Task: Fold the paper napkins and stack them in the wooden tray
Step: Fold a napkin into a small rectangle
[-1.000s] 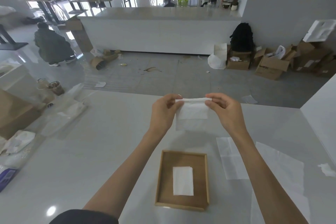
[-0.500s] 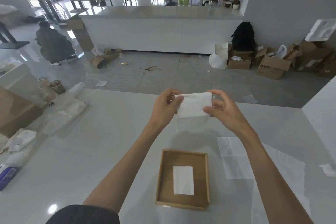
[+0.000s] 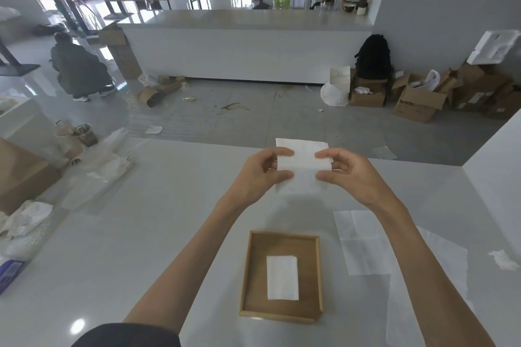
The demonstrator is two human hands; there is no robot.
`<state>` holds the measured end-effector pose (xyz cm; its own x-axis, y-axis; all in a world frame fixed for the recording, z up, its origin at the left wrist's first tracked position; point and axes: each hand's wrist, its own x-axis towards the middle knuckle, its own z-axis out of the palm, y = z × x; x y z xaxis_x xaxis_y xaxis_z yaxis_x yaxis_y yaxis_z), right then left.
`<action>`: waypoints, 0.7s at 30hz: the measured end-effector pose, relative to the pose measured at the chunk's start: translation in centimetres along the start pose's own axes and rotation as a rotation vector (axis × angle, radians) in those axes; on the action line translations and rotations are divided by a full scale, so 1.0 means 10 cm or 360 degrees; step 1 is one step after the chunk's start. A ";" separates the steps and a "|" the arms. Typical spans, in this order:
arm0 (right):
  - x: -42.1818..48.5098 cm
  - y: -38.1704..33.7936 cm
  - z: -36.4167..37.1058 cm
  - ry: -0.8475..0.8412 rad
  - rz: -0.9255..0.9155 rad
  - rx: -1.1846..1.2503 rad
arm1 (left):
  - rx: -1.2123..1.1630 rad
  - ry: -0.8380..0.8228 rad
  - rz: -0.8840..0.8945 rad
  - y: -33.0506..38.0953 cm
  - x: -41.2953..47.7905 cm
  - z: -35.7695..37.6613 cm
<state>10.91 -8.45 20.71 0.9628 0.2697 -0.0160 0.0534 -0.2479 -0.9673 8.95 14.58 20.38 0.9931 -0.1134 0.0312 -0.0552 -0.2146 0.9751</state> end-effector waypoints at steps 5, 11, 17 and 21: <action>-0.02 0.02 0.03 0.0171 -0.0071 -0.0349 | 0.0352 -0.0008 0.0064 0.01 0.03 0.06; -0.03 0.00 0.02 0.0151 -0.0201 -0.0653 | 0.0753 0.0161 0.0295 -0.02 0.02 0.11; 0.02 0.04 -0.02 0.0148 -0.0238 -0.0659 | 0.0873 0.0168 0.0471 -0.06 0.00 0.08; 0.03 0.05 0.03 0.0408 -0.0323 -0.0592 | 0.0805 0.0186 0.0537 -0.04 -0.02 0.14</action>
<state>11.10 -8.23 20.16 0.9548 0.1207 0.2715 0.2925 -0.5421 -0.7877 8.59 13.36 19.66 0.9156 -0.1541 0.3715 -0.3820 -0.6219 0.6836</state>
